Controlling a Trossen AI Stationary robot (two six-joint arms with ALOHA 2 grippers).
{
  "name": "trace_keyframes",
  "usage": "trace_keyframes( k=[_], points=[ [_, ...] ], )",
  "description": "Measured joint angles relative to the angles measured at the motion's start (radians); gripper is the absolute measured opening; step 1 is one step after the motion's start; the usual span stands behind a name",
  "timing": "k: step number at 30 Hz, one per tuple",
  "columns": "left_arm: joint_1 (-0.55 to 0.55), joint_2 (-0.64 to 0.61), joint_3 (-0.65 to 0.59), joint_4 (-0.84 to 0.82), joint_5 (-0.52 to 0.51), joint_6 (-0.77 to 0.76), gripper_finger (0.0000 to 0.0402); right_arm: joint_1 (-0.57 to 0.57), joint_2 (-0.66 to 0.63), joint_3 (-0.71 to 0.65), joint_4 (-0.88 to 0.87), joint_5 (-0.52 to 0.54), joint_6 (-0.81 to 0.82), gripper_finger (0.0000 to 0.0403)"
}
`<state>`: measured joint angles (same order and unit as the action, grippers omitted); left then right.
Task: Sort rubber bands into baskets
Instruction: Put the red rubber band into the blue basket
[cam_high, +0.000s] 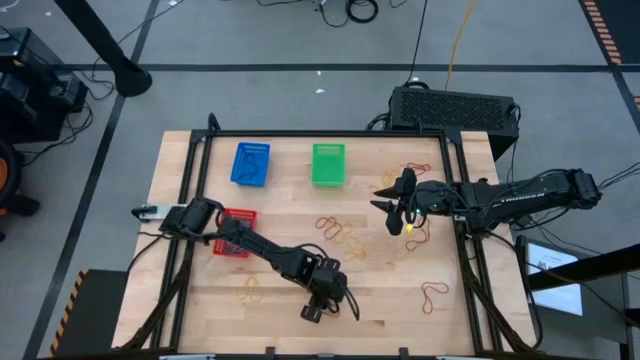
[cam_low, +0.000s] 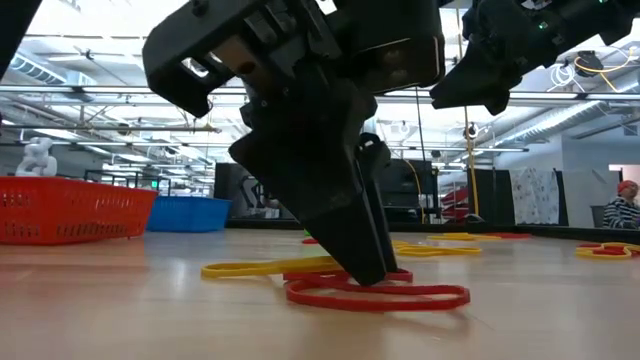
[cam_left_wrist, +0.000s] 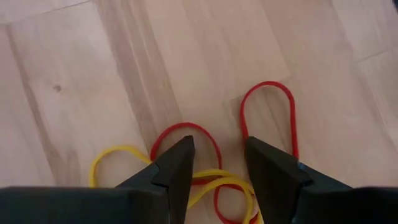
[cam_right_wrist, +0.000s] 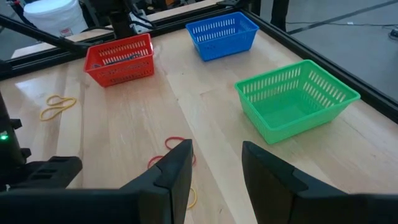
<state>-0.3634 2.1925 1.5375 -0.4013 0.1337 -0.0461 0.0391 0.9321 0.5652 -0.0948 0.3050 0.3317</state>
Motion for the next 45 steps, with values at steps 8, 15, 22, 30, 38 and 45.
trace_keyframes(
  k=[8, 15, 22, 30, 38, 45],
  points=[
    [0.004, 0.000, 0.000, -0.016, -0.012, -0.002, 0.0053, 0.000, 0.000, 0.000, 0.000, 0.000, 0.000, 0.0132],
    [-0.001, -0.012, -0.002, 0.024, -0.003, -0.002, 0.0005, 0.000, 0.000, 0.000, 0.000, 0.000, -0.001, 0.0132],
    [-0.002, -0.090, 0.020, 0.067, -0.012, 0.003, 0.0003, 0.000, 0.000, 0.000, -0.002, -0.001, -0.004, 0.0132],
    [-0.002, -0.212, 0.019, 0.059, 0.007, 0.001, 0.0003, 0.002, 0.000, 0.000, -0.008, -0.053, -0.004, 0.0132],
    [0.007, -0.421, 0.019, -0.201, -0.205, 0.001, 0.0002, 0.003, 0.000, 0.000, -0.057, -0.080, 0.031, 0.0132],
    [0.084, -0.595, 0.012, -0.506, -0.492, -0.021, 0.0002, 0.002, -0.001, 0.000, -0.098, -0.127, 0.095, 0.0132]
  ],
)
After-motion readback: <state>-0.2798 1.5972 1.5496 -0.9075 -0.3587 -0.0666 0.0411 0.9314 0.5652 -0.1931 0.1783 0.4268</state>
